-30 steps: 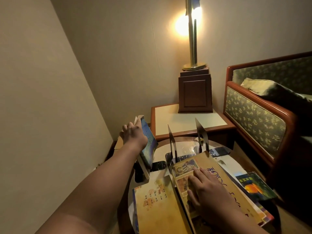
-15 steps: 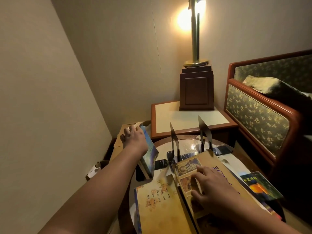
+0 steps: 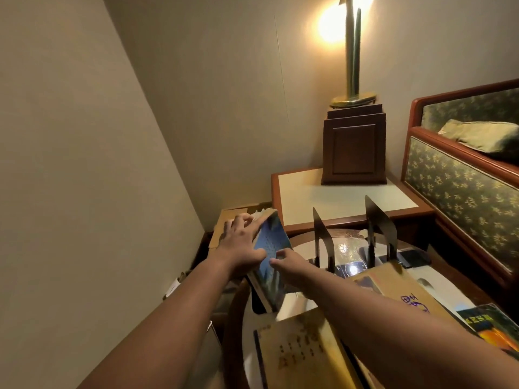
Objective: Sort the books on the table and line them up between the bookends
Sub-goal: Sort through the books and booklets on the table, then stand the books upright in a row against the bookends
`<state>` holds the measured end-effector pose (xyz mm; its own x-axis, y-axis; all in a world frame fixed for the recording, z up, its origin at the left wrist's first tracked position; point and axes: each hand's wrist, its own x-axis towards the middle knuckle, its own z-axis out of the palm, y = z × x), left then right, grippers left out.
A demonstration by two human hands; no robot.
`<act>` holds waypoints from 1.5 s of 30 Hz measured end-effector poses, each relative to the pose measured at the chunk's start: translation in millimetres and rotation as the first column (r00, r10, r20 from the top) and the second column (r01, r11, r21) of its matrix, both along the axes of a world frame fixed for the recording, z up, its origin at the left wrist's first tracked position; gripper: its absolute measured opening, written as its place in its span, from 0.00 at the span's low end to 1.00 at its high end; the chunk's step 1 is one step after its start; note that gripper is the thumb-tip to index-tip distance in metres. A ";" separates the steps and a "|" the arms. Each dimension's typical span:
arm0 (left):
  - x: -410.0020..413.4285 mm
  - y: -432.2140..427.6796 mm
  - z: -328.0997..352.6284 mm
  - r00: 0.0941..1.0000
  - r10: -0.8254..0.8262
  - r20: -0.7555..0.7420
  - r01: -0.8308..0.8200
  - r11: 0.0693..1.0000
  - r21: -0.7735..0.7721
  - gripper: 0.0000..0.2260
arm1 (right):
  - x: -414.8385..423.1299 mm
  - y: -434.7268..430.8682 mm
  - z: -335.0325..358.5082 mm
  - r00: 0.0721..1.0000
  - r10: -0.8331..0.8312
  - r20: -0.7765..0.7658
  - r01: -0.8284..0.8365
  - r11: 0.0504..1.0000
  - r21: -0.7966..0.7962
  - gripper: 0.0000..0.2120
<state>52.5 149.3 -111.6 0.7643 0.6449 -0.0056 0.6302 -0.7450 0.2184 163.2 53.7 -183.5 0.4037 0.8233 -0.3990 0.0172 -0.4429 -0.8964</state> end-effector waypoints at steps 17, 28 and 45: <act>7.6 -2.9 -8.6 0.994 0.045 0.101 -0.051 0.997 0.063 0.40 | 8.5 29.3 -28.9 0.938 0.129 -0.320 -0.125 0.992 0.034 0.30; -12.7 8.9 -13.0 0.985 -0.164 -0.045 0.166 0.985 0.052 0.55 | -1.5 7.1 0.2 0.983 0.082 -0.166 -0.082 0.997 0.009 0.24; -2.7 -4.9 -14.3 0.996 -0.070 -0.059 0.073 0.997 0.040 0.59 | 20.3 -119.2 65.3 0.549 0.371 0.749 -0.168 0.927 -0.336 0.13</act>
